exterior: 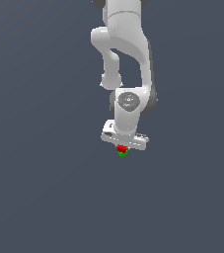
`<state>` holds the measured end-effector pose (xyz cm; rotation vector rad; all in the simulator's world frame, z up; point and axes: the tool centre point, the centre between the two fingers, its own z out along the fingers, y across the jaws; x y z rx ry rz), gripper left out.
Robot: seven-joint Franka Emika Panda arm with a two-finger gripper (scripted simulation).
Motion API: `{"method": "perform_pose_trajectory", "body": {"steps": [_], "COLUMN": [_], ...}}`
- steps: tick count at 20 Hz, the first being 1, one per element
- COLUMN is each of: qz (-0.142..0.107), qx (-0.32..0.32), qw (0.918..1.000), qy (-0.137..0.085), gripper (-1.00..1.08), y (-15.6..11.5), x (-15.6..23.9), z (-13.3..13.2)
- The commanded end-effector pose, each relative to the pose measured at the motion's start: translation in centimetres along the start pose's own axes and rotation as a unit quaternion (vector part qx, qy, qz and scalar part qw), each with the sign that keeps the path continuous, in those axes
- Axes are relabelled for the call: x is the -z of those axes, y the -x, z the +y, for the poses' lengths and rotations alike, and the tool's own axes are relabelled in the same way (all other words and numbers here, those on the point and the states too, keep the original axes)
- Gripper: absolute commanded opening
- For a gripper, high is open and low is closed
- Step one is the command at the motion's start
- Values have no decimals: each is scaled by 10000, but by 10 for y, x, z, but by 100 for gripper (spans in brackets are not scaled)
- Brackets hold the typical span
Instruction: Stack the red cube on top of the green cube.
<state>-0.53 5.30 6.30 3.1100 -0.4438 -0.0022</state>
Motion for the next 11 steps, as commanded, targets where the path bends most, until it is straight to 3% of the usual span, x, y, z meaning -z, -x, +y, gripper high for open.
{"method": "perform_pose_trajectory", "body": {"steps": [1, 2, 11], "qz": [8, 8, 8], "qx": [-7, -7, -7], "qw": [10000, 10000, 10000], "qy": [-2, -2, -2], "gripper": [-100, 100, 100], "y": [2, 2, 2], "x": [-1, -1, -1], "z": [-2, -2, -2]}}
